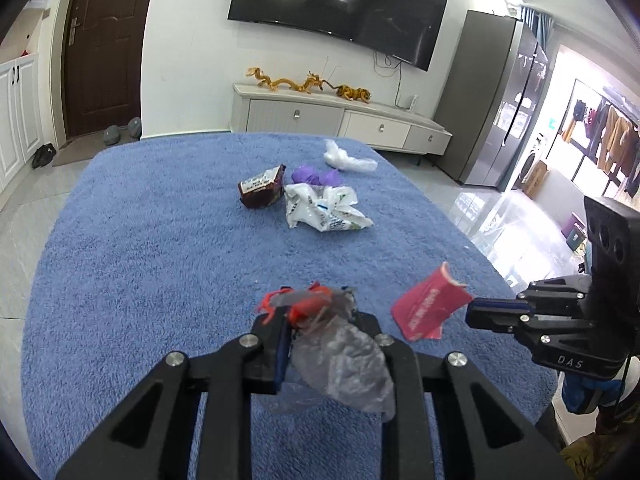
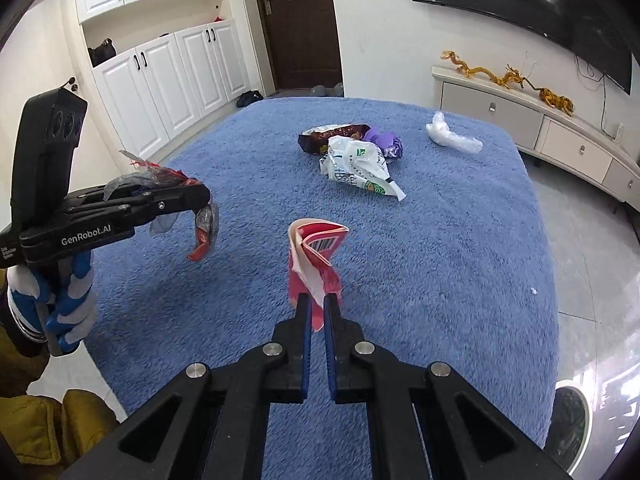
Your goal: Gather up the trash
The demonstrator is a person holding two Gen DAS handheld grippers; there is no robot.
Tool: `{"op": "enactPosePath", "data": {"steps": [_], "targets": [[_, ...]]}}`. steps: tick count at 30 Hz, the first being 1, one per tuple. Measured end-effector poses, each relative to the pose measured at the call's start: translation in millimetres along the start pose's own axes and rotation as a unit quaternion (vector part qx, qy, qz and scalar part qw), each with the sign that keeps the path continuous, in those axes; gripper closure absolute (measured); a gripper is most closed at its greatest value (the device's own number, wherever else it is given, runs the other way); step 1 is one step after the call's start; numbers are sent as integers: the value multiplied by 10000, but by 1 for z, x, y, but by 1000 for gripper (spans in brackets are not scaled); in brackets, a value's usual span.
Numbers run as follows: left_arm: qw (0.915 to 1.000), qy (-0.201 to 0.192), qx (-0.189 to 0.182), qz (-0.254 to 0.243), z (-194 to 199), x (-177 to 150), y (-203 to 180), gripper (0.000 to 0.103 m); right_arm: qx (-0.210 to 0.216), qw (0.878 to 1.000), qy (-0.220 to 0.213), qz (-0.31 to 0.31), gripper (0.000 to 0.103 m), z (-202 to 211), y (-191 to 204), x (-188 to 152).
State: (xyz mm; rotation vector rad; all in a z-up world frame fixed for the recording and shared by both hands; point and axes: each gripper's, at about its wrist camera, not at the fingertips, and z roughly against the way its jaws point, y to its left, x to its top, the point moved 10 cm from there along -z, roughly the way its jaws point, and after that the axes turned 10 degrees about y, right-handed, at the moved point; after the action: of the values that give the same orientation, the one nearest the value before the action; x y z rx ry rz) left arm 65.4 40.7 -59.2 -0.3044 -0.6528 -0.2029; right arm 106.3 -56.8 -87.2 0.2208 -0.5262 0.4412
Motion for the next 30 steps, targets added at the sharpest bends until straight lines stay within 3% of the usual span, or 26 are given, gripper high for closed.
{"op": "enactPosePath", "data": {"steps": [5,7,10,11,27,28,30], "targets": [[10000,-11,-6,97,7,-5,2,82,215,9997,48,-114,96,-4,6,-4],[9999,8,-8,143,6,-7,5,82,204,9997,79,-97,90,-7,8,-4],[9998,60,-6,214,0,-9,9,83,174,9998,78,3,40,-12,14,-3],[9997,66,-8,240,-1,-10,11,83,156,9998,81,47,39,-14,16,-1],[9974,-66,102,705,6,-11,59,82,110,9940,700,836,37,-92,37,41],[9973,-62,107,729,5,-11,62,82,118,9939,713,837,41,-94,37,42],[9969,-57,111,772,5,-11,65,82,21,9937,706,869,59,-96,37,42]]}}
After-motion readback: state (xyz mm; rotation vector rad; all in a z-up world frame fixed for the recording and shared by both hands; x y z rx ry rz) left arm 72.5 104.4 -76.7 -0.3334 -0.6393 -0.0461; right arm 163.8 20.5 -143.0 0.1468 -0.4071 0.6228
